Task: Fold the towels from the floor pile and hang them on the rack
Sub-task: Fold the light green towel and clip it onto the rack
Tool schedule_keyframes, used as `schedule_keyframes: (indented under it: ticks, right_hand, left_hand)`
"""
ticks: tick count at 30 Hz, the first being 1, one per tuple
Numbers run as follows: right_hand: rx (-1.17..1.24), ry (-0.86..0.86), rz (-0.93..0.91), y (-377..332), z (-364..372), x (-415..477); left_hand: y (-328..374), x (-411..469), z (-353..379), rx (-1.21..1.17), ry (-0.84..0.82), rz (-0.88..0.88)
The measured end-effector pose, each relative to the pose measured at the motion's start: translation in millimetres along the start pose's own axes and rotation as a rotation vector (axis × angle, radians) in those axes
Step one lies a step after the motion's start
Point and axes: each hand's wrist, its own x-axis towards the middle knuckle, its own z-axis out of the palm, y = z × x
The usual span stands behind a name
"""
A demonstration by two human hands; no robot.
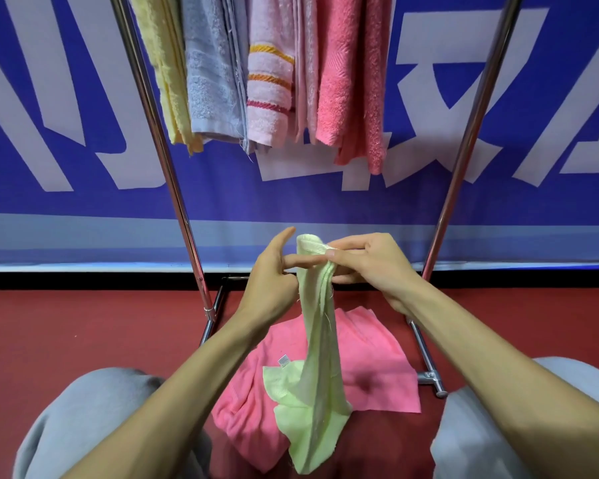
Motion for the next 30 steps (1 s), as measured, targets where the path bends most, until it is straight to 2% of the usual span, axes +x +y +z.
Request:
schedule_keyframes:
  ticks: [5,8,10,13,18,22,26,30]
  right_hand:
    - [-0.154,-0.111,-0.089,-3.9,-12.4,3.3]
    - [-0.262,-0.112,-0.141,-4.4,-17.5,3.7]
    - [-0.276,-0.124,-0.166,-6.3,-19.7,2.8]
    - [-0.227,-0.172,-0.225,-11.6,-20.3,1.3]
    - [-0.126,-0.266,-0.234,-11.8,-29.4,1.5]
    - [-0.104,-0.254,-0.183,-9.6,-32.1,2.3]
    - [-0.101,-0.262,-0.126,-6.8,-33.2,2.7]
    - [-0.177,-0.24,-0.127,-4.0,-32.3,2.7]
  left_hand:
    - [-0.8,8.9,-11.6,0.001,-0.006,0.038]
    - [-4.5,13.2,-15.7,-0.07,0.061,0.023]
    - [-6.0,15.3,-18.2,-0.014,0.072,0.063]
    - [-6.4,15.0,-21.2,0.087,-0.055,0.075]
    - [-2.1,11.4,-9.5,-0.086,-0.138,0.062]
    - [0.7,11.7,0.4,-0.085,-0.022,0.153]
    - [-1.0,16.1,2.9,-0.064,0.09,0.123]
    - [-3.4,17.8,2.5,-0.016,0.105,0.106]
